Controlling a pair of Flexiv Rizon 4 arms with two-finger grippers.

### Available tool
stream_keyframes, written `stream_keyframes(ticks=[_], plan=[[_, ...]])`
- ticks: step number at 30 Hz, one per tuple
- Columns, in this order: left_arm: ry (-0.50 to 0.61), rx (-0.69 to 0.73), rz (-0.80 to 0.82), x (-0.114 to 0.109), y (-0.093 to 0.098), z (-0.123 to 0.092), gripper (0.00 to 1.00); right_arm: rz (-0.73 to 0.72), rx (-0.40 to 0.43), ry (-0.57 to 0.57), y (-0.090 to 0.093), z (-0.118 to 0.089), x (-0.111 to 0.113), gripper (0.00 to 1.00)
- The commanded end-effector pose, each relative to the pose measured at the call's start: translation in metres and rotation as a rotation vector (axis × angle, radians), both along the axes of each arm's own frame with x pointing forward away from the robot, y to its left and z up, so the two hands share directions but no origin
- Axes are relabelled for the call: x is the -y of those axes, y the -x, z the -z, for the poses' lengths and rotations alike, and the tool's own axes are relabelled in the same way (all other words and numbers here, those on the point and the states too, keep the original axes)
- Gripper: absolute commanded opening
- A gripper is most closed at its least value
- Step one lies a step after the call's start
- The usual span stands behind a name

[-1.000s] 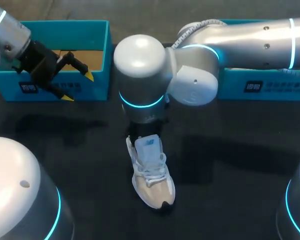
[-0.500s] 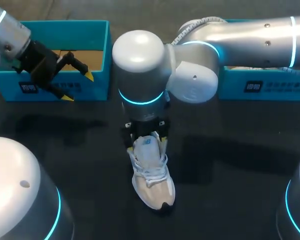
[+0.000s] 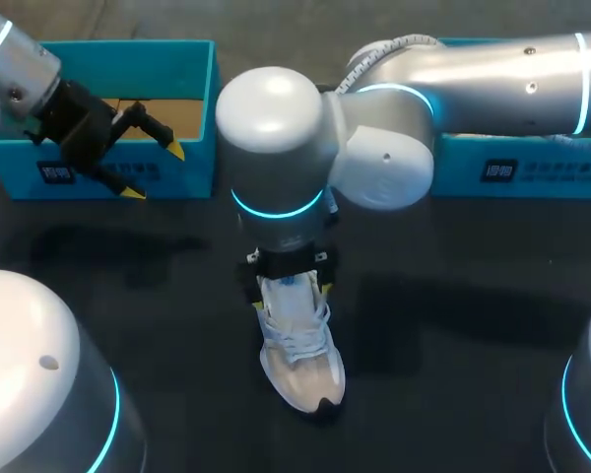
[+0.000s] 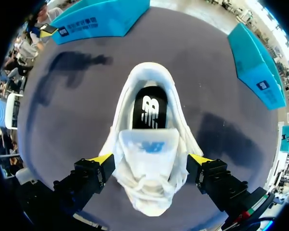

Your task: Take the shoe out of the shoebox, open the shoe tongue, remove and reinsert the insole, then place the shoe into the shoebox

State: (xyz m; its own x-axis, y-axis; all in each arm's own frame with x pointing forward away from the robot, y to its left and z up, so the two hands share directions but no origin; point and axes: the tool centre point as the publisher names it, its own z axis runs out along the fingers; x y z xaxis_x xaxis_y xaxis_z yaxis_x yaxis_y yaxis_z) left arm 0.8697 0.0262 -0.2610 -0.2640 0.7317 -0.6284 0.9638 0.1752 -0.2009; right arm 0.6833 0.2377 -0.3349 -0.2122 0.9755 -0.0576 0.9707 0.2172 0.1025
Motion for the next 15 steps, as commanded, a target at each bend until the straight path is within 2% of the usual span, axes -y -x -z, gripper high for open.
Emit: stream_keyframes(ticks=[1,4,5,7,9,11,13,15], plan=[[-0.004,0.001,0.000,0.000,0.000,0.000,1.00,0.012,0.013,0.010,0.012,-0.010,-0.003,1.00],[-0.004,0.001,0.000,0.000,0.000,0.000,1.00,0.015,0.019,0.013,0.016,-0.019,-0.007,0.99],[-0.004,0.001,0.000,0.000,0.000,0.000,1.00,0.008,0.037,0.023,0.016,-0.026,-0.010,0.92],[-0.004,0.001,0.000,0.000,0.000,0.000,1.00,-0.001,0.045,0.029,0.016,-0.030,-0.012,0.88],[-0.004,0.001,0.000,0.000,0.000,0.000,1.00,-0.024,0.062,0.032,0.012,-0.038,-0.015,0.58],[-0.004,0.001,0.000,0.000,0.000,0.000,1.00,-0.031,0.061,0.041,0.008,-0.039,-0.014,0.43],[-0.004,0.001,0.000,0.000,0.000,0.000,1.00,-0.038,0.060,0.047,0.006,-0.039,-0.013,0.39],[-0.004,0.001,0.000,0.000,0.000,0.000,1.00,-0.045,0.057,0.051,0.001,-0.039,-0.010,0.28]])
